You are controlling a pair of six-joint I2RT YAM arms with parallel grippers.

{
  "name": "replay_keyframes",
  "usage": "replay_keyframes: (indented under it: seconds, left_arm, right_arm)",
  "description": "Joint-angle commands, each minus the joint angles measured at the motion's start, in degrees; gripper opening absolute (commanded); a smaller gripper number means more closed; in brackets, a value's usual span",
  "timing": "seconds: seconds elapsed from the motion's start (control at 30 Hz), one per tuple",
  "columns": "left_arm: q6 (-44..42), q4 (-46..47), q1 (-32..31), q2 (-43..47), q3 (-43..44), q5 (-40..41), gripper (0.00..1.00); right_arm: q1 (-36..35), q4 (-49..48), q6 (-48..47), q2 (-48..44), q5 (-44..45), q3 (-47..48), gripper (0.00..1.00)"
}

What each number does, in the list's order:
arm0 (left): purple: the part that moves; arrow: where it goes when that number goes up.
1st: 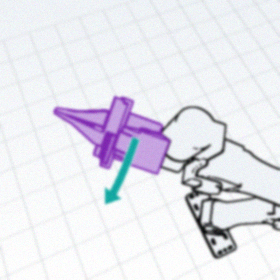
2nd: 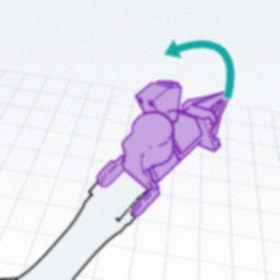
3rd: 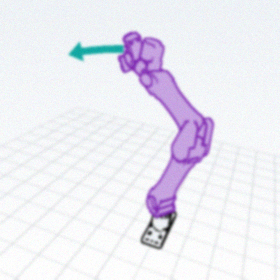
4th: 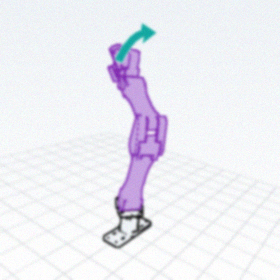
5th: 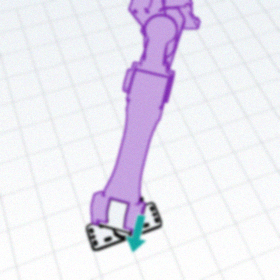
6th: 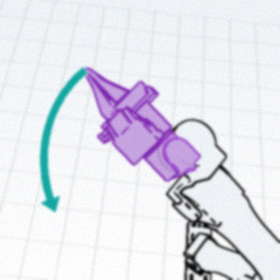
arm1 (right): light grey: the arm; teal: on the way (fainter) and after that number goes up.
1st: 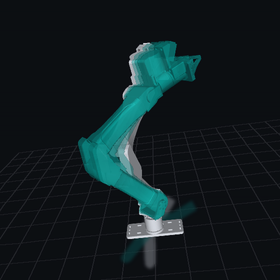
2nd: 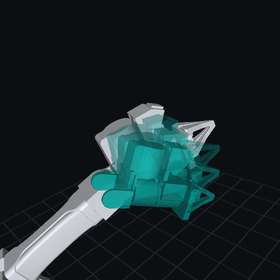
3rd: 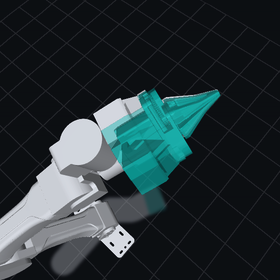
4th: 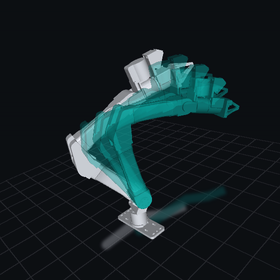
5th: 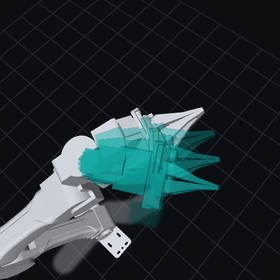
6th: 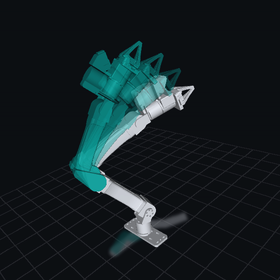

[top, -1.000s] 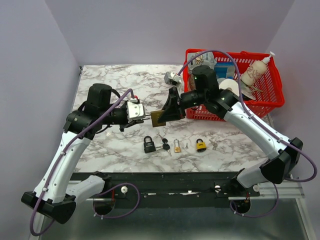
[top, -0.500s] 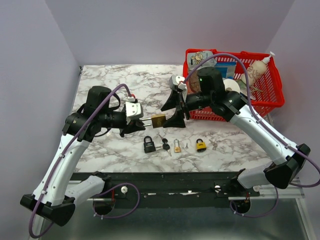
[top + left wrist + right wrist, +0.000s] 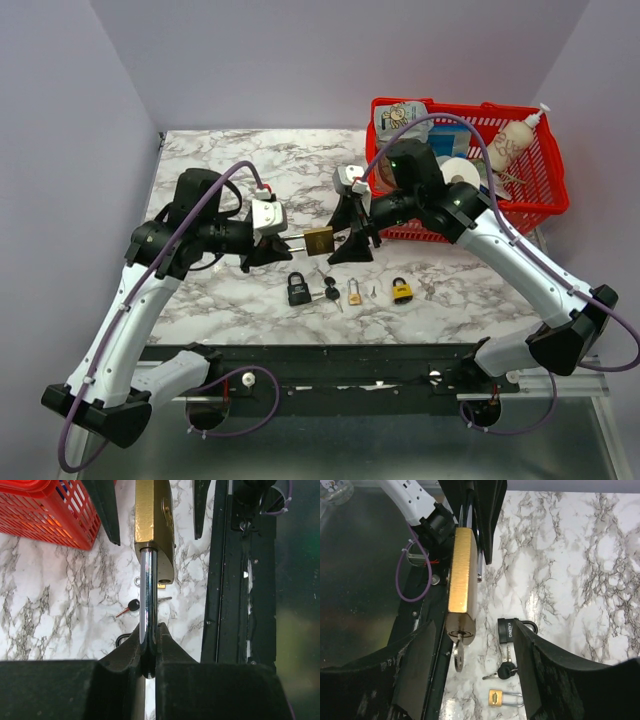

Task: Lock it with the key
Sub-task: Pick up the lock from the center of the board, then lock the lock.

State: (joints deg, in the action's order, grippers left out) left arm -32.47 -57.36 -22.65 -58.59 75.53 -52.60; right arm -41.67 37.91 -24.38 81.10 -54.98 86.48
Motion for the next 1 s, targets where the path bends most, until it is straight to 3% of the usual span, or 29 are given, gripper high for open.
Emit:
replay_keyframes:
  seconds: [0.0, 0.17, 0.27, 0.3, 0.47, 0.7, 0.97]
  left_arm:
    - [2.84, 4.98, -0.72, -0.3, 2.35, -4.18, 0.0]
    - [4.51, 6.74, -1.78, -0.12, 1.56, -3.57, 0.0]
    - [5.57, 7.79, -2.3, -0.12, 1.03, -3.39, 0.0]
    - [6.53, 8.14, -2.65, -0.12, 0.94, -3.3, 0.0]
    - [7.6, 7.36, -4.06, -1.18, 1.55, -2.6, 0.0]
    - [11.1, 11.04, -5.21, -1.01, 0.24, -1.37, 0.0]
    - [17.88, 23.6, -8.1, 0.84, -5.74, -0.58, 0.0]
  right_arm:
    - [-0.95, 1.02, -2.07, 0.37, -1.36, 1.59, 0.64]
    - [-1.66, -0.12, -1.55, 0.46, -0.83, 1.41, 0.5]
    - [-2.36, -0.29, -1.9, 0.81, -0.04, 1.24, 0.37]
    - [-2.71, -0.38, -1.9, 0.81, 0.57, 1.24, 0.28]
    - [-3.24, -2.31, -1.2, 0.73, 1.89, 1.06, 0.01]
    - [-3.77, -2.67, -0.67, 0.55, 1.02, 1.32, 0.01]
    - [-6.05, -7.67, 6.26, 0.11, -3.46, 0.01, 0.01]
